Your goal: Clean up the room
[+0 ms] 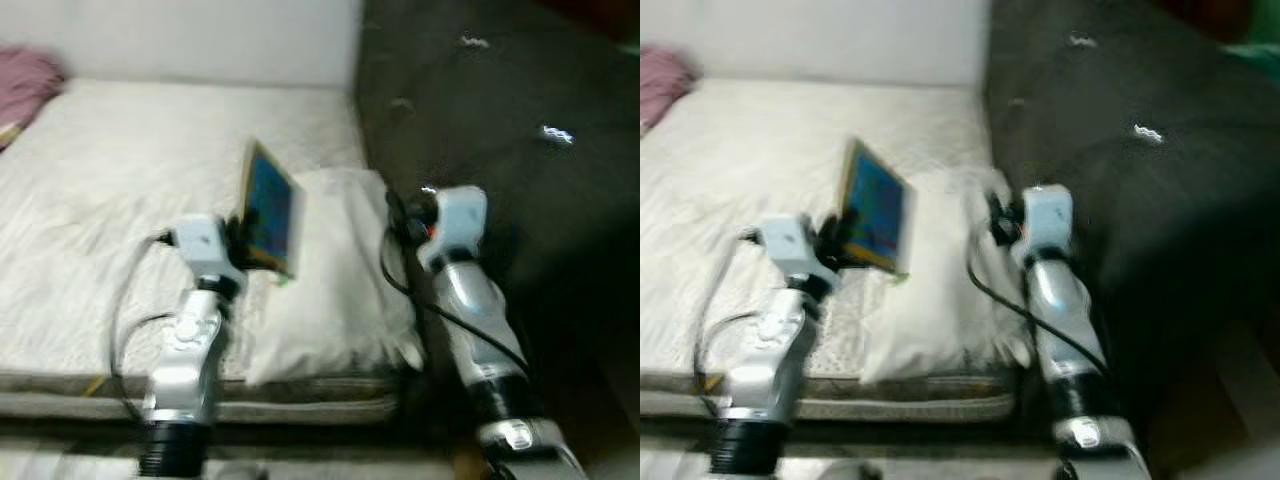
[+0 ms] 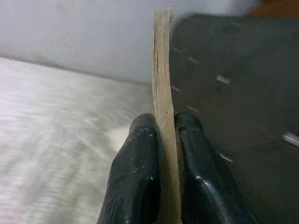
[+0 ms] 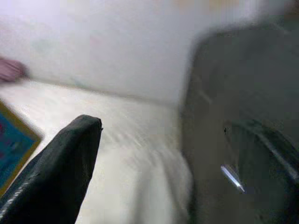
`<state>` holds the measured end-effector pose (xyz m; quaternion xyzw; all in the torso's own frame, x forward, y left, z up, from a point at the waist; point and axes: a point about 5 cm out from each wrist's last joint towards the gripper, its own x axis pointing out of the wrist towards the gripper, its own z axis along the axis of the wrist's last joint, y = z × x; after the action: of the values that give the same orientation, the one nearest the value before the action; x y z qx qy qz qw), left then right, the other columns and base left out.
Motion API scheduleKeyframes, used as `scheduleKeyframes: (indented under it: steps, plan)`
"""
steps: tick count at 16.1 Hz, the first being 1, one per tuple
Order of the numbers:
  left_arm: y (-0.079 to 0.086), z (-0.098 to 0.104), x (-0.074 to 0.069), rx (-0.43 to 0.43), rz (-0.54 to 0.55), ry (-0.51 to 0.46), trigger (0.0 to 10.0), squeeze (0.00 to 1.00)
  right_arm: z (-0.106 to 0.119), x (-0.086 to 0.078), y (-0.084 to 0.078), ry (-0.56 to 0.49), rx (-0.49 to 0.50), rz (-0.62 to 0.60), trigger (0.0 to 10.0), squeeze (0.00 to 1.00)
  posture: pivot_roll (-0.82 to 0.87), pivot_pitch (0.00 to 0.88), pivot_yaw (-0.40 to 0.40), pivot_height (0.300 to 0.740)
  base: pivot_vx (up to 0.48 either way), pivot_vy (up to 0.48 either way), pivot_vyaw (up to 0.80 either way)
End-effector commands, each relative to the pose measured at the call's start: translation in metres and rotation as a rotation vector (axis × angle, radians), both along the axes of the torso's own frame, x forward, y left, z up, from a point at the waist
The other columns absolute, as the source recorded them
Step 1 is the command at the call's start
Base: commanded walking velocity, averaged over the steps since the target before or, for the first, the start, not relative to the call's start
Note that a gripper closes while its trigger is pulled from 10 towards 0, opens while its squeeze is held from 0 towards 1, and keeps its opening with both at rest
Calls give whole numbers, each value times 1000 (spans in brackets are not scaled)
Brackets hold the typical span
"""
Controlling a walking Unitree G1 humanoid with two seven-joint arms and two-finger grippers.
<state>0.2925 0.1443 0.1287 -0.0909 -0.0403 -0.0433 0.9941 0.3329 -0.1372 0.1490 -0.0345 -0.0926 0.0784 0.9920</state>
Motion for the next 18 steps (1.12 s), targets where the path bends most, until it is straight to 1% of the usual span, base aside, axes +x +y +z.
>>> scheduleKeyframes:
  steps: [1, 3, 10, 11, 14, 17, 18]
  plan:
    - [16, 2, -2, 10, 71, -12, 10000, 0, -10, -4, -3, 40, 8, -10, 10000, 0, -42, 0, -12, 740, 0, 0, 0]
    - [17, 1, -1, 5, 79, 0, 10000, 0, -10, -4, -4, 40, 7, -14, 10000, 0, -40, 0, -12, 740, 0, 126, 0]
    - [16, 4, 0, -30, 71, -5, 10000, 0, -10, -3, -5, 41, 9, -21, 10000, 0, -39, 0, -13, 740, 0, 480, 0]
    - [14, 5, 0, -40, 57, -12, 10000, 0, -11, -3, -5, 42, 9, -23, 10000, 0, -39, 0, -13, 740, 0, 480, 0]
    - [14, 5, 0, -36, 56, -14, 10000, 0, -11, -4, -6, 45, 9, -28, 10000, 0, -45, 0, -12, 740, 0, 480, 0]
    - [15, 7, -1, -42, 52, -23, 10000, 0, -12, -7, -7, 46, 8, -29, 10000, 0, -42, 0, -14, 740, 0, 480, 0]
    - [17, 7, -2, -54, 56, -9, 10000, 0, -14, -9, -7, 53, 6, -28, 10000, 0, -41, 0, -18, 740, 0, 480, 0]
